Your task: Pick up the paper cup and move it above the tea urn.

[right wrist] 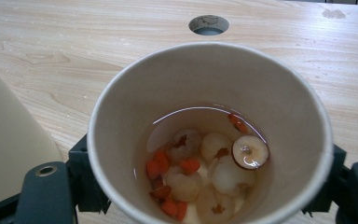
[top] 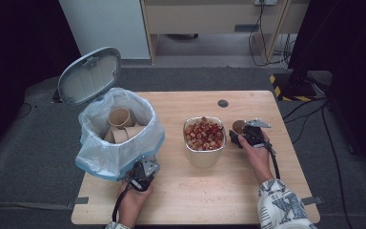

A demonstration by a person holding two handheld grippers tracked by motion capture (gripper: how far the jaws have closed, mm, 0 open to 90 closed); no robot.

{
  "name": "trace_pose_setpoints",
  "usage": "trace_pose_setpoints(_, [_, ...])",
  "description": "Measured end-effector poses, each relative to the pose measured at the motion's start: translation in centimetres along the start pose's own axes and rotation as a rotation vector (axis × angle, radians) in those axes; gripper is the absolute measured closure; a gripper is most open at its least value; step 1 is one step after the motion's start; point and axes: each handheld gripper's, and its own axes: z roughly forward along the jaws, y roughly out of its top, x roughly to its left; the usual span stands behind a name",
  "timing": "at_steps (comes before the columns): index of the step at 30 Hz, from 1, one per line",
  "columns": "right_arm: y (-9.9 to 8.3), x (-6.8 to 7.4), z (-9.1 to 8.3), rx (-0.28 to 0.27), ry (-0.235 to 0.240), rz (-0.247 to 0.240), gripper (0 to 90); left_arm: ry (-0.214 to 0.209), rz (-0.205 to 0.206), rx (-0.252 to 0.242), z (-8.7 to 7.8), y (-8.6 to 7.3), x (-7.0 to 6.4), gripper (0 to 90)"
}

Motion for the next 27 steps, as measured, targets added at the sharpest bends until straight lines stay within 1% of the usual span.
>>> trace_pose_setpoints(1, [0.0,0.0,0.0,0.000,0.000,0.000,23.8,0.000,0.000,0.000,0.0,0.0,0.0,89.3])
trace_pose_setpoints(3, [-0.1,-0.1,0.0,-0.007,0.010,-0.015,26.1,0.000,0.000,0.000,0.0,0.0,0.0,89.3])
trace_pose_setpoints(5, [-0.1,-0.2,-0.1,-0.013,0.016,-0.014,27.1,0.000,0.000,0.000,0.0,0.0,0.0,89.3])
trace_pose_setpoints(6, [-0.2,-0.3,-0.1,-0.021,0.029,-0.024,28.5,0.000,0.001,0.001,0.0,0.0,0.0,89.3])
trace_pose_setpoints(7, [-0.2,-0.3,-0.1,-0.021,0.029,-0.024,28.5,0.000,0.001,0.001,0.0,0.0,0.0,89.4])
trace_pose_setpoints(8, [-0.2,-0.4,-0.1,-0.020,0.037,-0.030,28.9,0.000,0.000,0.001,0.0,0.0,0.0,89.4])
trace_pose_setpoints(9, [-0.2,-0.4,-0.3,-0.016,0.055,-0.040,29.8,-0.001,-0.001,0.001,0.0,0.0,0.0,89.3])
trace_pose_setpoints(13, [-0.2,-0.4,-0.6,-0.014,0.082,-0.066,30.0,0.000,0.000,0.001,0.0,0.0,0.0,89.4])
trace_pose_setpoints(16, [0.1,-0.4,-1.1,-0.031,0.095,-0.069,30.0,-0.001,-0.002,0.000,0.0,0.0,0.0,89.3])
trace_pose_setpoints(20, [0.8,-0.3,-1.8,-0.033,0.113,-0.110,29.9,0.000,0.000,0.000,0.0,0.0,0.0,89.3])
trace_pose_setpoints(22, [1.2,-0.3,-2.2,-0.033,0.125,-0.121,29.8,-0.001,0.000,0.000,0.0,0.0,0.0,89.4])
trace_pose_setpoints(24, [1.6,-0.3,-2.7,-0.037,0.130,-0.131,29.8,-0.004,-0.005,-0.001,0.0,0.0,0.1,89.3])
trace_pose_setpoints(26, [2.1,-0.4,-3.0,-0.045,0.127,-0.154,29.8,-0.003,-0.005,-0.001,0.0,0.0,0.1,89.3])
trace_pose_setpoints(27, [2.1,-0.4,-3.0,-0.045,0.127,-0.154,29.8,-0.003,-0.005,-0.001,0.0,0.0,0.1,89.3])
